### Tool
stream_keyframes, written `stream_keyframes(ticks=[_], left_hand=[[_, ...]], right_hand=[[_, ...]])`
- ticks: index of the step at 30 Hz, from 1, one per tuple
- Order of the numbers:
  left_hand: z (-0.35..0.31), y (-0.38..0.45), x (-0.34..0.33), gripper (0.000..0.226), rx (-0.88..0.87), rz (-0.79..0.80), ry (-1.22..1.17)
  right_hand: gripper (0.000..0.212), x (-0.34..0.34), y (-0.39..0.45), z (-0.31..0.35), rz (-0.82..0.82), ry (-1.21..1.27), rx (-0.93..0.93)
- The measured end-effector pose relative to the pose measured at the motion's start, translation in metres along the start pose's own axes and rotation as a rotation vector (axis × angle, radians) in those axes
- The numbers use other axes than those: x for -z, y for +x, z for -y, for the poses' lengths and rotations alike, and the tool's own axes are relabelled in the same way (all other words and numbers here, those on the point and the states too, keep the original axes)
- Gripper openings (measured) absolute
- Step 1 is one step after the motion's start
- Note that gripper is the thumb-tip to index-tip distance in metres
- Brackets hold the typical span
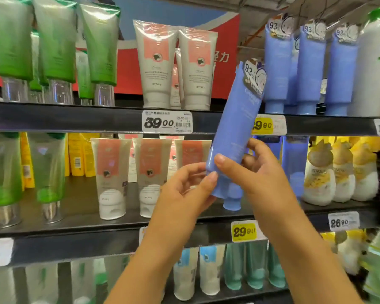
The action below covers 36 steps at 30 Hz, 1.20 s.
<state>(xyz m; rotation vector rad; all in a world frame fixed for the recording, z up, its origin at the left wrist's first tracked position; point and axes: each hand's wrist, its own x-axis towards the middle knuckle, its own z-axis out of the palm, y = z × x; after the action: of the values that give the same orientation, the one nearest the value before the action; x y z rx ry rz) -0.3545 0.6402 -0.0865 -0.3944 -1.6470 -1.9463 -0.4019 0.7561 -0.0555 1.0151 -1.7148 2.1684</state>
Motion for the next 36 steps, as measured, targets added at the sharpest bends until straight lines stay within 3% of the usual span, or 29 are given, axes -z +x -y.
stream_keyframes(ticks=[5,9,13,18,25,36], left_hand=[[0.027,-0.029,0.01,0.037,0.145,-0.007,-0.129],[0.04,-0.045,0.02,0.038,0.246,-0.012,-0.178],[0.052,-0.065,0.028,0.033,0.345,-0.006,-0.326],[0.068,-0.088,0.038,0.023,0.474,-0.027,-0.53],[0.097,-0.125,0.045,0.024,0.662,-0.006,-0.634],[0.109,-0.146,0.052,0.023,0.669,-0.047,-0.624]], right_hand=[[0.064,-0.008,-0.034,-0.029,-0.041,0.045,-0.091],[0.045,-0.013,-0.052,-0.044,-0.057,0.048,-0.157],[0.06,-0.016,-0.068,-0.055,-0.123,0.056,-0.209],[0.039,-0.017,-0.095,-0.069,-0.177,0.124,-0.25],[0.05,-0.015,-0.132,-0.082,-0.322,0.119,-0.314],[0.037,-0.014,-0.166,-0.1,-0.336,0.255,-0.281]])
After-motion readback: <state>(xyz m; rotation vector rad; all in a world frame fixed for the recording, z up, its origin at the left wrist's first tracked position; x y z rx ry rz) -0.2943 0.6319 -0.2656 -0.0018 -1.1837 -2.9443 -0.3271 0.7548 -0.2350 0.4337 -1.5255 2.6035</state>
